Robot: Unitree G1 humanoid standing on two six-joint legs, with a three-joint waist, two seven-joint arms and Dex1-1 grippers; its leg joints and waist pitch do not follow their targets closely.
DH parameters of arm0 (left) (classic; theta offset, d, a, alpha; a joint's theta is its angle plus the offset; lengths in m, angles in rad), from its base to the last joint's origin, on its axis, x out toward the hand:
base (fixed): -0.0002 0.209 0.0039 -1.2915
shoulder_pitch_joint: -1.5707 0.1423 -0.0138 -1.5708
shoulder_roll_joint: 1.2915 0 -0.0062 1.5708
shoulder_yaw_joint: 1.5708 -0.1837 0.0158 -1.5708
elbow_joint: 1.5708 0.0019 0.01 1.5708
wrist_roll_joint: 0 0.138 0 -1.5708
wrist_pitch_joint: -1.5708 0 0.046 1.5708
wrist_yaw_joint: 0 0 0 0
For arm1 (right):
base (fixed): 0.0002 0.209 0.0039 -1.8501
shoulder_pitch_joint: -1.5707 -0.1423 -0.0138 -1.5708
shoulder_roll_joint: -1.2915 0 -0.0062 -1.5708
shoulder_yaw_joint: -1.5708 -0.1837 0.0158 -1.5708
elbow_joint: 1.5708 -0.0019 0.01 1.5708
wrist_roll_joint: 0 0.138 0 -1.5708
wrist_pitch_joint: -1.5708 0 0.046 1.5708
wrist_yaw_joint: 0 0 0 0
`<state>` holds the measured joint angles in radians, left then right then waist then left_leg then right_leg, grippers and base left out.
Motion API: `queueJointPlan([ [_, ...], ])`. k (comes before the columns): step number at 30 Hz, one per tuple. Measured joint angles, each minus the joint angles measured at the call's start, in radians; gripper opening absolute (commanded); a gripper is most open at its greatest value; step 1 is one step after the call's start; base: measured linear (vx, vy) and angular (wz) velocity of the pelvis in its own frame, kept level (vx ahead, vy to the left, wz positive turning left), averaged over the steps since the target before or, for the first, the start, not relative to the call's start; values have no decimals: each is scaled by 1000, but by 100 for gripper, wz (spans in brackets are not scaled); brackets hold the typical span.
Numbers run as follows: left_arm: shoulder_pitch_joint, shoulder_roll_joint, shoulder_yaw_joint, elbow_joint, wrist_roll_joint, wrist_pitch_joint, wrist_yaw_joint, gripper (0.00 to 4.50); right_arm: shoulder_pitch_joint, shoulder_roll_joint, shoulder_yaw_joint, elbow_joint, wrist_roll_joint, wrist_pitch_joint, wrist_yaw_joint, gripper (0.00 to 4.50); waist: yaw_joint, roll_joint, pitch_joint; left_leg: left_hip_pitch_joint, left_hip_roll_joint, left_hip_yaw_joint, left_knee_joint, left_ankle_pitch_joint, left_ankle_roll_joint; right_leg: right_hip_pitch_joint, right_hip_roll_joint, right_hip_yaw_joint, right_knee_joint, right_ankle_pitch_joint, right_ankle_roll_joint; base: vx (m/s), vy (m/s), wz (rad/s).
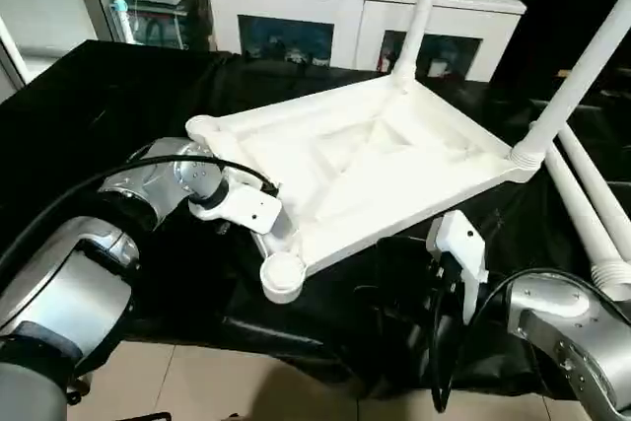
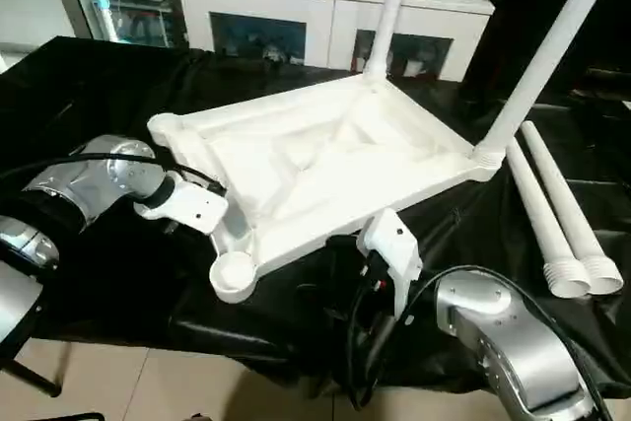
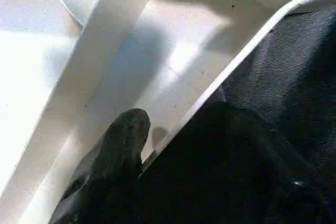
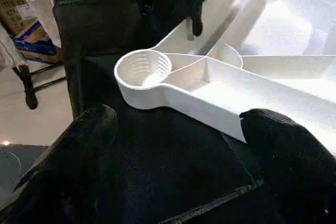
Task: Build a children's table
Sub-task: Rotate table base
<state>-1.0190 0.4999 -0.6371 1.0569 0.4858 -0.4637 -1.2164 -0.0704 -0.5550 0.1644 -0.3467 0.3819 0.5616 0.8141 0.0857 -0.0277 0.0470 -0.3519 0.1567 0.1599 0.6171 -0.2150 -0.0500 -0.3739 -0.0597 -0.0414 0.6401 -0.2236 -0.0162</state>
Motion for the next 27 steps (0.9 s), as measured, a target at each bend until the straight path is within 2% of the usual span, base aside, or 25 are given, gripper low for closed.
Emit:
queueJointPlan([
  [3, 1, 5, 0, -23, -2, 9, -44, 209, 0, 0, 1, 0, 0, 0, 0, 420, 0, 0, 0, 0, 0, 0, 0, 0, 0, 0, 0, 0, 0, 0, 0, 0, 0, 0],
  [10, 35, 38, 14, -110, -36, 59, -135, 166, 0, 0, 8, 0, -4, -4, 0, 420, -1, 0, 0, 1, 0, 2, -2, 0, 0, 0, 0, 1, -1, 0, 0, 0, 0, 0],
  [13, 76, 60, 36, -190, -65, 118, -190, 154, 0, 0, 11, 0, -5, -5, 0, 420, -2, 0, 0, 2, 0, 4, -4, 0, 0, -1, 0, 2, -1, 0, 0, 0, 0, 0],
  [14, 93, 68, 44, -222, -71, 146, -202, 131, -1, 0, 12, 0, -5, -6, -1, 420, -2, 0, 0, 2, 1, 4, -5, 0, -1, -1, 0, 2, -2, 0, 0, 0, 0, 0],
  [18, 157, 95, 76, -343, -77, 227, -186, 117, 2, 1, 12, 0, -5, -6, -3, 420, -2, 3, -1, 2, 1, 6, -8, 1, -1, -1, 0, 2, -3, 0, 0, 0, 0, 0],
  [20, 202, 108, 98, -417, -79, 288, -173, 95, 5, 1, 13, 0, -5, -7, -4, 420, -2, 5, -2, 3, 1, 7, -8, 1, -1, -1, 0, 3, -4, 0, 0, 0, 0, 0],
  [25, 312, 124, 153, -594, -101, 419, -164, 87, 15, 2, 22, 0, -9, -9, -6, 420, -12, 7, -3, 3, 1, 10, -10, 1, -1, 0, 0, 5, -4, 0, 0, 0, 0, 0],
  [27, 352, 132, 170, -649, -106, 463, -153, 86, 15, 1, 21, 0, -10, -12, -6, 420, -21, 8, -4, 4, 1, 10, -13, 1, -2, 1, 0, 4, -5, 0, 0, 0, 0, 0],
])
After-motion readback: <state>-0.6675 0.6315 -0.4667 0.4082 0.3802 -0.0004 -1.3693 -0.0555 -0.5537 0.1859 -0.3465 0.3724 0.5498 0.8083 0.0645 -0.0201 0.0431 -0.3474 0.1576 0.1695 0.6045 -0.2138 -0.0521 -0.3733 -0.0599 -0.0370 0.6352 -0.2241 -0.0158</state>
